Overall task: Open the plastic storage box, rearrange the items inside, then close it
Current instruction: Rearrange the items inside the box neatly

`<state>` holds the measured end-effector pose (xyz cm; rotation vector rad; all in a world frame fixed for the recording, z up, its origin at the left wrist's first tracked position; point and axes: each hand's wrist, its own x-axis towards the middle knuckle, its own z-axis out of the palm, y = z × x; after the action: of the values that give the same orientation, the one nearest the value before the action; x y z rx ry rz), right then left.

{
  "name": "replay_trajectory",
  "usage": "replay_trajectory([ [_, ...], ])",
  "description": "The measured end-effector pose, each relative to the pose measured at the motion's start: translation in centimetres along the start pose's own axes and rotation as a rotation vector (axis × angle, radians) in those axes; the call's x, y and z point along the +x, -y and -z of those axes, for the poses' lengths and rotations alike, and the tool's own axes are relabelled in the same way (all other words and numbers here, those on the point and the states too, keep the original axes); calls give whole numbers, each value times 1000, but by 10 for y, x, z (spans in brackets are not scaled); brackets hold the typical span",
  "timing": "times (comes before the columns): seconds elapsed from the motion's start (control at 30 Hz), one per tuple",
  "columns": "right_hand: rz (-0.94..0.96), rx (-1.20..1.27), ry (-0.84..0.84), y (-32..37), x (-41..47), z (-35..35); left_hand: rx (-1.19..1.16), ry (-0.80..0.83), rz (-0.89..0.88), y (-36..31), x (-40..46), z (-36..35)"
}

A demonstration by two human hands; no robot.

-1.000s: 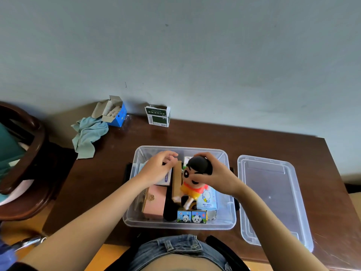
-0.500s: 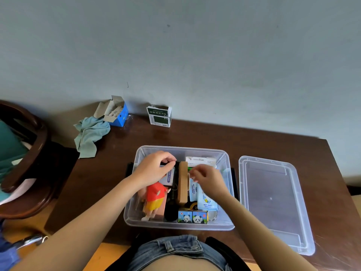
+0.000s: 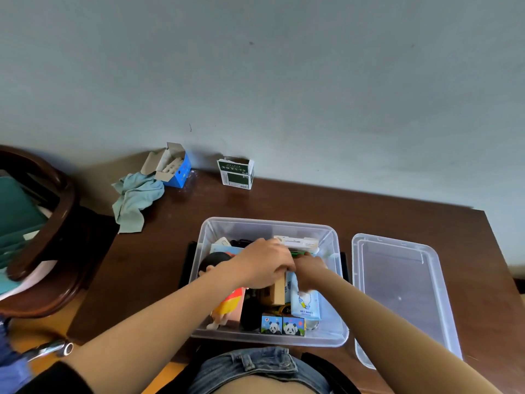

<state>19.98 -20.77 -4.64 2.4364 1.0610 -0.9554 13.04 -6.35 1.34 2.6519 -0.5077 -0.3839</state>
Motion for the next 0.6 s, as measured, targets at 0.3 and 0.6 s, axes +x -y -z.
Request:
replay_trajectory([
  [0.3, 98, 196, -36, -9, -21, 4, 318, 28, 170, 6, 5, -5],
  [0.6, 72, 818, -311, -20, -68, 21, 23, -57, 279, 15, -3, -15],
])
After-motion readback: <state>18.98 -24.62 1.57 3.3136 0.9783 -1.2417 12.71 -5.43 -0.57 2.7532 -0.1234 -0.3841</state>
